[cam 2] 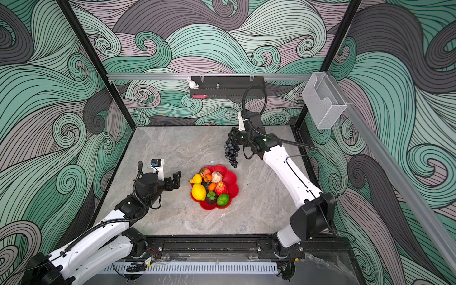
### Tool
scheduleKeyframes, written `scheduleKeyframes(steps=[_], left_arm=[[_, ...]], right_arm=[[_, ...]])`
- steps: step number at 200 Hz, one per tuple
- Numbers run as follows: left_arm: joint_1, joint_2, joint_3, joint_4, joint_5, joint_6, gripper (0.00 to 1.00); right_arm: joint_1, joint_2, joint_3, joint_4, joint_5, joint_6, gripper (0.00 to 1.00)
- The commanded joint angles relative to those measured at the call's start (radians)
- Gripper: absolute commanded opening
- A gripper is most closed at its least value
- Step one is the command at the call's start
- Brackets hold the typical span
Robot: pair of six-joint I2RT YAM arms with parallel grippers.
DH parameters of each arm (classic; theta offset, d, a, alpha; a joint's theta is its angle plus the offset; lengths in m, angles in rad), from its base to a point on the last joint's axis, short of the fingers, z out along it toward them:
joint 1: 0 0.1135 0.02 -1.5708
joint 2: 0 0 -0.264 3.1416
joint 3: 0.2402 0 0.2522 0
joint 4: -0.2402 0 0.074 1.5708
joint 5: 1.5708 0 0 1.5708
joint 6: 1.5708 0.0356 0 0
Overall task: Arrange fruit in a fruit bowl
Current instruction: Place the fruit in the fruit bowl.
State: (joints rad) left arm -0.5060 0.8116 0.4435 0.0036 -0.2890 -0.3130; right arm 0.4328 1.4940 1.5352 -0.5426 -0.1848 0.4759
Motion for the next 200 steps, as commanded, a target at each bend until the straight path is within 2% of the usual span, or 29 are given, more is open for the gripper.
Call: scheduleKeyframes(steps=[1, 19, 42, 74, 111, 200], left_arm=[[0.004, -0.029, 0.041, -0.107, -0.046, 0.065, 0.98], [-0.003, -0.047, 0.042, -0.159, -0.065, 0.044, 0.98], [-0.003, -0.084, 0.005, -0.122, -0.071, 0.048, 0.98], [-0.003, -0.135, -0.017, -0.125, -0.055, 0.058, 0.98], [-0.003, -0.164, -0.059, -0.065, -0.066, 0.064, 0.98], [-0.003, -0.159, -0.060, -0.068, -0.091, 0.052, 0.98]], right_arm=[[0.004, -0.089, -0.052, -0.086, 0.011, -0.051, 0.00], [0.004, -0.170, -0.116, -0.121, 0.006, -0.072, 0.00], [0.006, -0.259, -0.189, -0.166, -0.021, -0.090, 0.00], [0.030, -0.330, -0.261, -0.241, -0.052, -0.113, 0.00], [0.045, -0.392, -0.361, -0.242, -0.100, -0.101, 0.00], [0.081, -0.382, -0.380, -0.212, -0.120, -0.084, 0.00]])
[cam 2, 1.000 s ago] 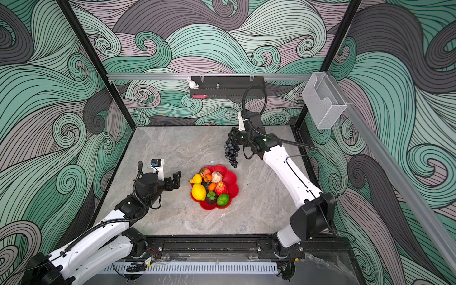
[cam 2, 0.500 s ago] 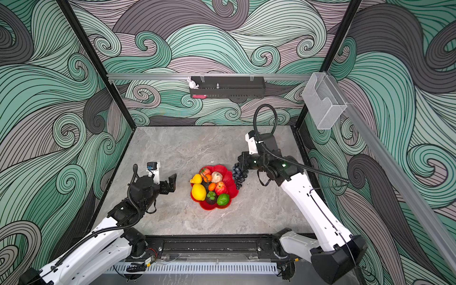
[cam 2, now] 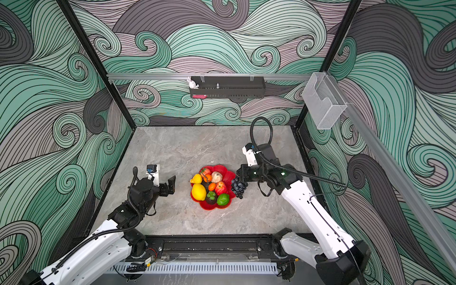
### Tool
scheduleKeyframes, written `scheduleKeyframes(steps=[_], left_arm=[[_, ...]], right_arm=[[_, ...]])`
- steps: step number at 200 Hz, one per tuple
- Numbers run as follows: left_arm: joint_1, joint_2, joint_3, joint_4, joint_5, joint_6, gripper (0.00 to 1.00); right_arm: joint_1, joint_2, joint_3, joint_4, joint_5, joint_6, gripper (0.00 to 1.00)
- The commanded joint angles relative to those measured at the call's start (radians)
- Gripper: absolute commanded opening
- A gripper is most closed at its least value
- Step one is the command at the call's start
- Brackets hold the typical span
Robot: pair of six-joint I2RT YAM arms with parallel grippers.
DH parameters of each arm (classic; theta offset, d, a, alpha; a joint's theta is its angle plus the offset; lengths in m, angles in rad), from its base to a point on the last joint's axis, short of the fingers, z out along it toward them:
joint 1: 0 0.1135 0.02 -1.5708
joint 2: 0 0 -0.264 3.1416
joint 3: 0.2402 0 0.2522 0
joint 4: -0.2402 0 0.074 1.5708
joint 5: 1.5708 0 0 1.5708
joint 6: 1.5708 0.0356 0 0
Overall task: Arrange fruit in a fruit bowl
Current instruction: Place the fruit in the fruit bowl.
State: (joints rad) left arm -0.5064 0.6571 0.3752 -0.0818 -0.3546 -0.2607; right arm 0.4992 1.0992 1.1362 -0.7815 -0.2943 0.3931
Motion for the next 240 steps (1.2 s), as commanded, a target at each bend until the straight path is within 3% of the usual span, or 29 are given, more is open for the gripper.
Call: scheduleKeyframes(steps=[1, 98, 240], left_arm=[[-0.003, -0.004, 0.008, 0.018, -0.027, 0.000, 0.98], [-0.003, 0.027, 0.027, 0.007, -0.012, 0.003, 0.98], [-0.003, 0.037, 0.039, 0.000, 0.006, 0.011, 0.98]], right_arm=[[0.015, 0.014, 0.020, 0.027, -0.009, -0.002, 0.00], [0.032, 0.113, 0.095, 0.033, 0.040, -0.007, 0.00], [0.030, 0.377, 0.174, 0.110, 0.068, -0.012, 0.00]])
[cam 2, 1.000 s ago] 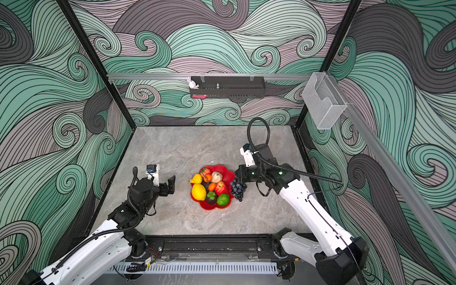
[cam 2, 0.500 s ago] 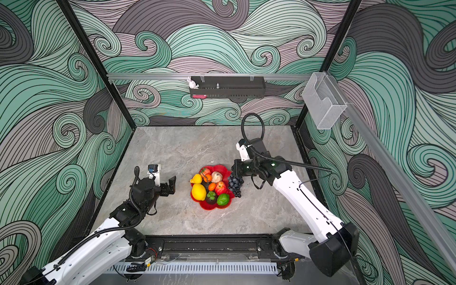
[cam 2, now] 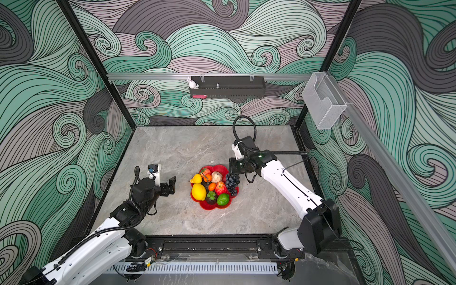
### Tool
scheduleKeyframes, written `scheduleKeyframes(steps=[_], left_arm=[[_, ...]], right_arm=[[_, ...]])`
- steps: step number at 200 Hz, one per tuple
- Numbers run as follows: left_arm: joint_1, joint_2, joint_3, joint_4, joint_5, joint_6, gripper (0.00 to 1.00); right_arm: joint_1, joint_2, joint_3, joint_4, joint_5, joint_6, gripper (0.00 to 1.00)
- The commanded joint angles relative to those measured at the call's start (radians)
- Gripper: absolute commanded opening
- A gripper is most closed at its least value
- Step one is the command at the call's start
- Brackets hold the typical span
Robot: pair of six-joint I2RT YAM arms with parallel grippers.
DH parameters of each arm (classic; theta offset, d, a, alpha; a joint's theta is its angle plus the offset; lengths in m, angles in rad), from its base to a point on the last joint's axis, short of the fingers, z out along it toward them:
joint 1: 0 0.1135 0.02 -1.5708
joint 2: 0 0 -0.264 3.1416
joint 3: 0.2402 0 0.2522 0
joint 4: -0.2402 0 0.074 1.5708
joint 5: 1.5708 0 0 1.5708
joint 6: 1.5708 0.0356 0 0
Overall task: Arrange fruit in a fruit bowl
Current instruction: Place the fruit in the fruit bowl.
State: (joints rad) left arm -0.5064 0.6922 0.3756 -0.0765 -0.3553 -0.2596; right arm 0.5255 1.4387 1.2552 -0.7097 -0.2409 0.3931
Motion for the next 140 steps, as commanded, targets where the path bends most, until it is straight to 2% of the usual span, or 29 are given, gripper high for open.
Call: scheduleKeyframes(steps=[1, 72, 140], left_arm=[[-0.003, 0.002, 0.039, -0.006, 0.007, 0.010, 0.98], [-0.003, -0.004, 0.040, -0.012, 0.019, 0.016, 0.98], [-0.003, -0.014, 0.044, -0.022, 0.034, 0.022, 0.98]], right_arm=[[0.004, 0.040, 0.055, 0.039, 0.015, -0.012, 0.00], [0.002, 0.212, 0.151, 0.090, 0.000, 0.012, 0.00], [-0.005, 0.396, 0.264, 0.135, -0.079, 0.021, 0.00]])
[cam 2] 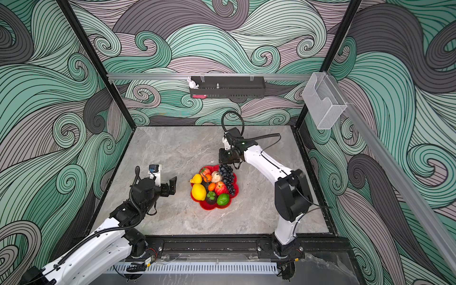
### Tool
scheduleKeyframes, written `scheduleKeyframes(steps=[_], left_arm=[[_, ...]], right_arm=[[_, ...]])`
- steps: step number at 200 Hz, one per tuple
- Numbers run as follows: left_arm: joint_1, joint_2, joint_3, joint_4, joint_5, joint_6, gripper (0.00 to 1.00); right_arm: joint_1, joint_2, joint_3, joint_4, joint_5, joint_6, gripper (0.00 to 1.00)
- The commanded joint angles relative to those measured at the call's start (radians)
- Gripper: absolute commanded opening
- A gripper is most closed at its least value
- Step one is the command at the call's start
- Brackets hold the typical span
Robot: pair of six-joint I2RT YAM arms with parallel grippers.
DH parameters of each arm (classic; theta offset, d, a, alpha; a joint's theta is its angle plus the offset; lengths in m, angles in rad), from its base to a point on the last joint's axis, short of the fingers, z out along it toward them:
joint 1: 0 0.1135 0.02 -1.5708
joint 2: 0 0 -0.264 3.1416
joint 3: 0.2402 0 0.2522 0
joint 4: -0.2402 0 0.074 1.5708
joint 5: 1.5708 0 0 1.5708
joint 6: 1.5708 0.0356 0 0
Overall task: Arrange fruit in a fruit bowl
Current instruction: Place the fruit in the fruit bowl.
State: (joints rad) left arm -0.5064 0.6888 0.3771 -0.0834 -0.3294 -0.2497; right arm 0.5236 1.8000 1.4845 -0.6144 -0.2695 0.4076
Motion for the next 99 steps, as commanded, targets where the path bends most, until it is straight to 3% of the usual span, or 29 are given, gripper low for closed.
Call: scheduleKeyframes(steps=[1, 99], left_arm=[[-0.003, -0.011, 0.043, -0.015, 0.007, 0.013, 0.98], [-0.003, 0.001, 0.049, -0.015, 0.026, 0.021, 0.98]], right_arm=[[-0.003, 0.036, 0.035, 0.042, -0.051, 0.006, 0.00], [-0.002, 0.182, 0.151, 0.049, -0.099, 0.013, 0.00]])
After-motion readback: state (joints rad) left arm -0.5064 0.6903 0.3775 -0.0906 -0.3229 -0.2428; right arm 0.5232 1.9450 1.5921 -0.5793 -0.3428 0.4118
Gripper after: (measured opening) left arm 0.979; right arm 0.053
